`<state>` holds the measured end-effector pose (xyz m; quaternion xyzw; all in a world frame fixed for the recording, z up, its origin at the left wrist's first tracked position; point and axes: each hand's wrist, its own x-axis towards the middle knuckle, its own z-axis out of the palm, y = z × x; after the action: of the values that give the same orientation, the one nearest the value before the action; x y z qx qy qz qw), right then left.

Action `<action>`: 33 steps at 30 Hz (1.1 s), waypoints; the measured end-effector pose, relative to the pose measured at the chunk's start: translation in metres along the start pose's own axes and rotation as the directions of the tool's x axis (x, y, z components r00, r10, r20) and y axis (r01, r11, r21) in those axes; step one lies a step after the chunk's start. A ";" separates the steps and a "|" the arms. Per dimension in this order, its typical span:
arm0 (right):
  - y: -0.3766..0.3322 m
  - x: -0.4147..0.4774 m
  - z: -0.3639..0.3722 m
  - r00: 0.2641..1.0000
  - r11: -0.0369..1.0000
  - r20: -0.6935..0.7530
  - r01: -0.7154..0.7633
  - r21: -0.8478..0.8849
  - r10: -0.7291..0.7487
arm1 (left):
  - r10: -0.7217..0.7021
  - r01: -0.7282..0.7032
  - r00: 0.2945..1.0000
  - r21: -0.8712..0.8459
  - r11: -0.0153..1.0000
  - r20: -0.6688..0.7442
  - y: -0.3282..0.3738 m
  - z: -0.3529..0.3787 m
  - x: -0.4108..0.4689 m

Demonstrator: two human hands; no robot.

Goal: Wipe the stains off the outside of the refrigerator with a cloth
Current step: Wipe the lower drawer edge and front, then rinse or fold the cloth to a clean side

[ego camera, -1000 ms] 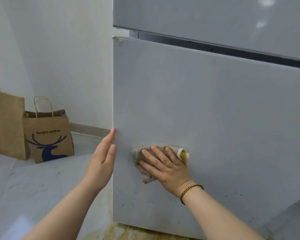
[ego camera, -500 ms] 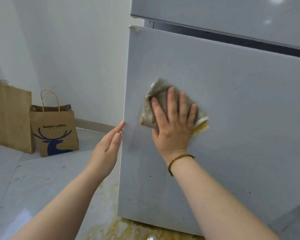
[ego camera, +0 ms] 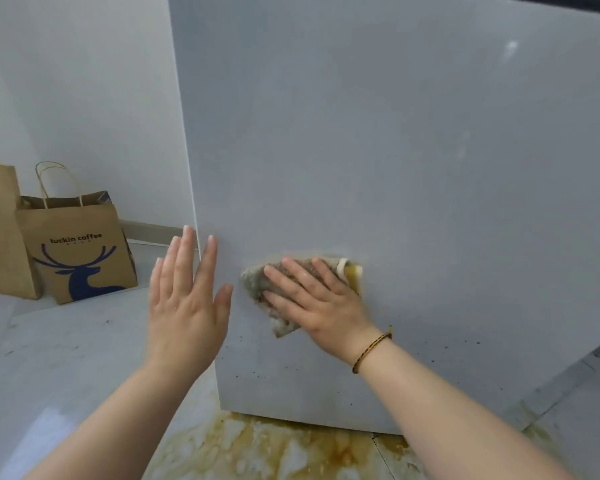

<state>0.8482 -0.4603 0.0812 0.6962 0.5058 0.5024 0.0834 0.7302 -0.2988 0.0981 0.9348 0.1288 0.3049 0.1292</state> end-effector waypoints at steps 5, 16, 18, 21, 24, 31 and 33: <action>0.054 -0.008 -0.020 0.949 0.964 -0.172 -0.265 0.022 0.265 | 0.129 -0.129 0.991 0.006 0.992 0.029 0.023 0.018 0.003; 0.011 -0.101 -0.017 0.970 0.978 0.165 -0.192 0.084 0.177 | 0.088 -0.088 0.996 0.058 0.994 0.001 0.037 0.024 0.002; 0.003 -0.098 -0.030 0.944 0.943 0.272 -0.249 0.219 0.187 | 0.063 -0.063 0.998 -0.007 0.998 0.014 0.040 0.020 -0.002; 0.005 -0.063 -0.064 0.783 0.580 0.521 -0.611 0.539 0.341 | 0.015 0.005 0.994 -0.184 0.983 0.108 0.047 0.002 -0.011; 0.031 -0.001 -0.104 0.467 -0.174 0.845 -0.838 0.517 0.261 | -0.057 0.144 0.969 -0.362 0.921 0.241 0.061 -0.033 -0.012; 0.090 0.111 -0.181 0.278 -0.769 0.952 -0.634 0.079 -0.131 | -0.365 0.696 0.704 -0.489 0.526 0.609 0.086 -0.154 0.032; 0.091 0.135 -0.202 0.285 -0.813 0.931 -0.582 -0.020 -0.227 | -0.352 0.759 0.644 -0.508 0.408 0.679 0.096 -0.189 0.039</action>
<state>0.7446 -0.4765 0.3183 0.5825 0.0802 -0.4484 -0.6732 0.6622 -0.3450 0.2970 0.7258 0.2673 0.0284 0.6332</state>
